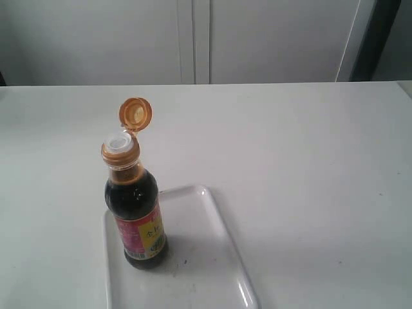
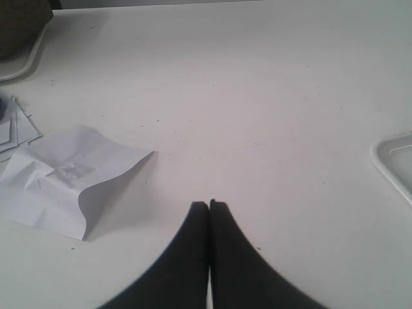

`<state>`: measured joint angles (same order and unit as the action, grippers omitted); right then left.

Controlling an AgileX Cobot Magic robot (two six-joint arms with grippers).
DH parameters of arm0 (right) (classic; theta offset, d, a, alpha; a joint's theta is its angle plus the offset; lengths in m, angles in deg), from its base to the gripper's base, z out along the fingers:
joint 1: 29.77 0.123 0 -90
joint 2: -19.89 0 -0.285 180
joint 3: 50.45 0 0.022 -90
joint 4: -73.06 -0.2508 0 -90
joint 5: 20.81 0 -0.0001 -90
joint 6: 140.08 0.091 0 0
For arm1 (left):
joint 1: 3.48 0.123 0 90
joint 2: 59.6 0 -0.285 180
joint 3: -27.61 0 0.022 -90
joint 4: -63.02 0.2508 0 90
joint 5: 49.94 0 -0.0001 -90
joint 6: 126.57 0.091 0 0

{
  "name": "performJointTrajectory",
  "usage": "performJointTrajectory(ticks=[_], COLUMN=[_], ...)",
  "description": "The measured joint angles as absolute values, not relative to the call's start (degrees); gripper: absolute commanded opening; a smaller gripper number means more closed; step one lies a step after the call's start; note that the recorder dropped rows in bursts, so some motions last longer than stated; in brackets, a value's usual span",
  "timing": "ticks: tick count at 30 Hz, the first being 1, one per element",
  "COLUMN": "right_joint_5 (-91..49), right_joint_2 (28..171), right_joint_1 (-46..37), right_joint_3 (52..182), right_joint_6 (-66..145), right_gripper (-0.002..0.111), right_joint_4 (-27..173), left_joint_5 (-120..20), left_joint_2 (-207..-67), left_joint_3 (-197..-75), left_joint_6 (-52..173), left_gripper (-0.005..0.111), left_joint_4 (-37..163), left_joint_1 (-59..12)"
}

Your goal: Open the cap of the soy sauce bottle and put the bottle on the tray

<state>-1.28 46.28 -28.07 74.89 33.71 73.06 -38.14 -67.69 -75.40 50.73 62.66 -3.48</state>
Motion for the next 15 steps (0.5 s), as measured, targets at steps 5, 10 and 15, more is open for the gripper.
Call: performJointTrajectory(ticks=[5,10,15], right_joint_5=[-1.0,0.3,0.8], right_joint_2=[38.5,29.2,28.0], right_joint_1=[-28.1,-28.1,-28.1], right_joint_3=[69.3,63.5,58.7], right_joint_6=[33.8,33.8,36.6], right_gripper=[0.000,0.000,0.000], right_joint_4=[73.1,73.1,74.2], left_joint_5=[-38.1,-38.3,-38.3], left_joint_2=[-67.7,-67.7,-67.7], left_joint_3=[-75.4,-75.4,-75.4], left_joint_6=[50.7,50.7,50.7], left_gripper=[0.000,0.000,0.000], left_joint_4=[62.7,62.7,62.7], left_joint_1=[-3.5,-3.5,-3.5])
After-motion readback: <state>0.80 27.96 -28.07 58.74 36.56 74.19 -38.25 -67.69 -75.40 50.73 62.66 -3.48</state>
